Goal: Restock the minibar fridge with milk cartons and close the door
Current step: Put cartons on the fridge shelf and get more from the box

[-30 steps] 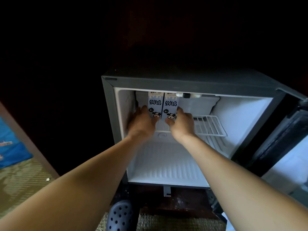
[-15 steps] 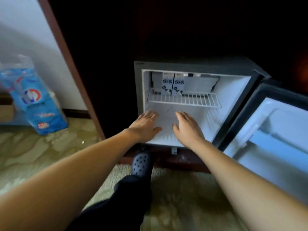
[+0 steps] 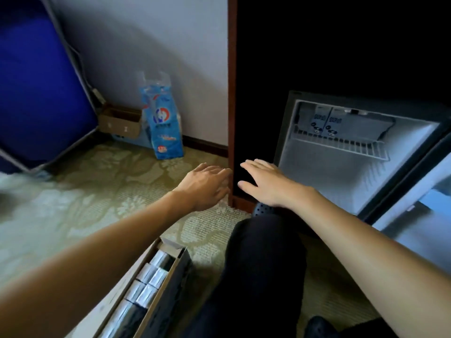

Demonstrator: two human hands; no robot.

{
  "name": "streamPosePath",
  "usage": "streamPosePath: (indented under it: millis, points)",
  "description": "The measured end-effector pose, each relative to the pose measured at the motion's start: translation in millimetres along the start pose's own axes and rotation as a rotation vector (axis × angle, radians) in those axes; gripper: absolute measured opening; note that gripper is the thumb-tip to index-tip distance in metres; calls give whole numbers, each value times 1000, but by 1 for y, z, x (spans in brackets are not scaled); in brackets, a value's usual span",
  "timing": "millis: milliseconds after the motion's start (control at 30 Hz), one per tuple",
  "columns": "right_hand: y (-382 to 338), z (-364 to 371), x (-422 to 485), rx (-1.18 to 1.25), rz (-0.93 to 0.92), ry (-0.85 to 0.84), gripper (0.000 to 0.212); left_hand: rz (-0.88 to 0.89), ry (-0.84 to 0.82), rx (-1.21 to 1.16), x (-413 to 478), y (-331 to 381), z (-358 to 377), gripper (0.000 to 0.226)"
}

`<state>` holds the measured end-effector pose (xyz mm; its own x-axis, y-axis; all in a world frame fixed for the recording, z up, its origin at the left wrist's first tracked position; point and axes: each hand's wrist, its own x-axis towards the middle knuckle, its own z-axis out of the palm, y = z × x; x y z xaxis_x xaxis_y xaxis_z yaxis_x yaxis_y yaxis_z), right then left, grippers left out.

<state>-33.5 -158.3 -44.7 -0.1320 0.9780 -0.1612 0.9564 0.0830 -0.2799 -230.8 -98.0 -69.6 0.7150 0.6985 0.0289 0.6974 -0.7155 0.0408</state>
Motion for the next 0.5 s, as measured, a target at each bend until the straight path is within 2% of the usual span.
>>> streamPosePath:
  millis: [133, 233, 500]
  points:
    - [-65, 13, 12, 44, -45, -108, 72, -176, 82, -72, -74, -34, 1, 58]
    - [-108, 35, 23, 50, -110, -128, 72, -257, 76, -90, -125, -46, 13, 57]
    - [-194, 136, 35, 142, -184, -256, 64, -529, 90, -171, -242, -67, 78, 52]
